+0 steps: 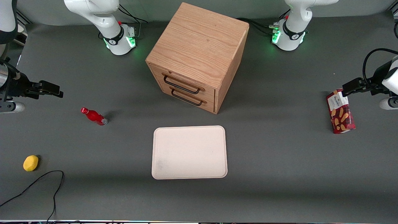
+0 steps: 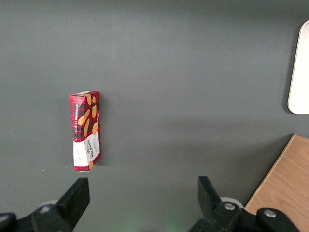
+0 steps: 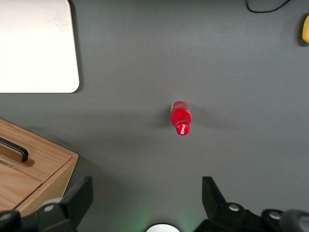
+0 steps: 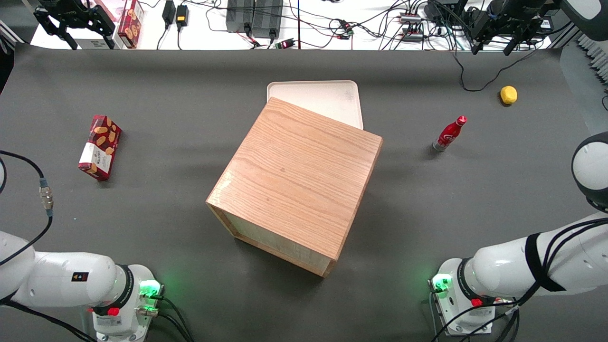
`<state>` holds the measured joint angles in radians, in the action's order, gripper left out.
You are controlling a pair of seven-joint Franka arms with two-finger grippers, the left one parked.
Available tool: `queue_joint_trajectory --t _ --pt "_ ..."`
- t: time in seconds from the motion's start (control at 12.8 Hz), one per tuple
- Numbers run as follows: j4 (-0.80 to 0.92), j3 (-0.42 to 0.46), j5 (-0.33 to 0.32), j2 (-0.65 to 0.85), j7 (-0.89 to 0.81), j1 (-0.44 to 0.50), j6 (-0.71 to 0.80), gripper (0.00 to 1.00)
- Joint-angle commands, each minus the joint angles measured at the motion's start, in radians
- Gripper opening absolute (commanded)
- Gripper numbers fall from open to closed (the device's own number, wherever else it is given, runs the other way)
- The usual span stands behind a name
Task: Open upper drawer
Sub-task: 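Move the right gripper toward the upper drawer's black handle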
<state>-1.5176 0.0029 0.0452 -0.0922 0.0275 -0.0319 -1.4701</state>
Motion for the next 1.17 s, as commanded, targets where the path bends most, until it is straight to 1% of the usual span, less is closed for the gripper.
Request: queue_joint_trajectory --t 0.0,0.08,0.16,0.39,0.47,0.62,0.86,0.94,1.01,1.09 --pt "0.033 -0.004 -0.013 -0.017 0.006 0.013 0.022 1.0" --pt "0.031 0.002 -0.018 -0.017 -0.003 0.023 0.022 1.0" --pt "0.03 0.003 -0.022 -0.017 -0.003 0.053 0.033 1.0" --pt "0.025 0.005 -0.008 -0.024 -0.005 0.111 0.071 1.0" --pt "0.033 0.006 -0.008 -0.046 -0.006 0.144 0.067 1.0" --pt "0.034 0.005 -0.021 -0.073 -0.005 0.237 0.039 1.0" --pt "0.036 0.006 -0.008 -0.121 -0.003 0.289 0.021 1.0" --pt "0.036 0.008 -0.001 -0.133 0.003 0.291 0.016 1.0" --pt "0.036 0.008 0.034 -0.142 0.003 0.291 0.016 1.0" --pt "0.036 0.006 0.092 -0.144 -0.001 0.293 0.008 1.0"
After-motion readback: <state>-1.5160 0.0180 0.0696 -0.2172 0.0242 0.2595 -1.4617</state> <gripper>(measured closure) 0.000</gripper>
